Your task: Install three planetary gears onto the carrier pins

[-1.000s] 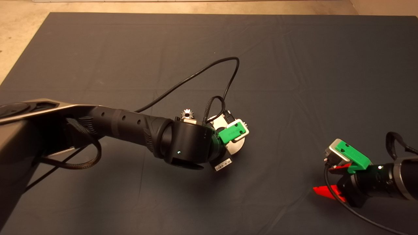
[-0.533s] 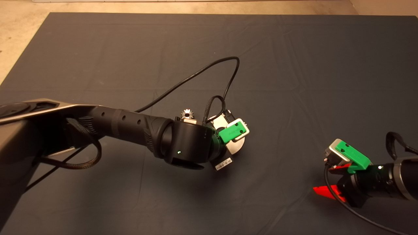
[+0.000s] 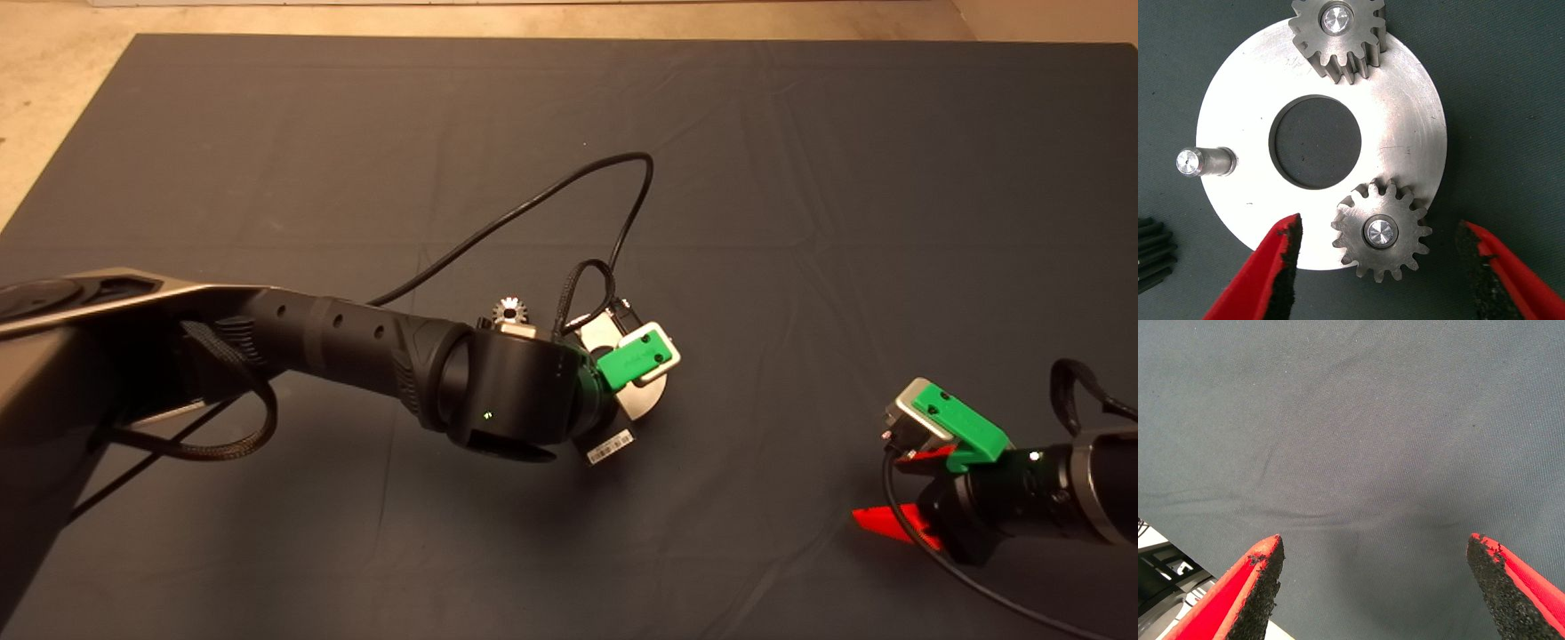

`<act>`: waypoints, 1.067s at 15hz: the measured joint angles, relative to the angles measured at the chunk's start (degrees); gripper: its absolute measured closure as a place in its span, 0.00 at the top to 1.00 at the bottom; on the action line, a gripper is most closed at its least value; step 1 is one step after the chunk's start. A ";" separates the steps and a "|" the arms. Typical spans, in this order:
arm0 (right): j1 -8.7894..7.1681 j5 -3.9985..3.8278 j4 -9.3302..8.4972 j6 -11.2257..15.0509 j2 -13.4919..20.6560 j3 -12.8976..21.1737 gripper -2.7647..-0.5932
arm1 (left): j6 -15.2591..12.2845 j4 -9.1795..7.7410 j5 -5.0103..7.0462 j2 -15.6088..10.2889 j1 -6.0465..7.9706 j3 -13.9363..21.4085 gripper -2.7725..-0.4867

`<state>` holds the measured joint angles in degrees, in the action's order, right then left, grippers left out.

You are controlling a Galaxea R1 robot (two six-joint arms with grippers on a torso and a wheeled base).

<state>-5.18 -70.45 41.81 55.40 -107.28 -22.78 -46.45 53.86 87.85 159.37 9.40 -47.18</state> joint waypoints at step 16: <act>1.85 1.38 0.00 -0.94 0.00 0.00 0.66 | 0.01 -7.61 -0.39 -7.95 9.36 1.87 0.63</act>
<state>-3.33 -69.07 41.81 54.46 -107.28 -22.78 -46.43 46.25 87.46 151.42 18.76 -45.31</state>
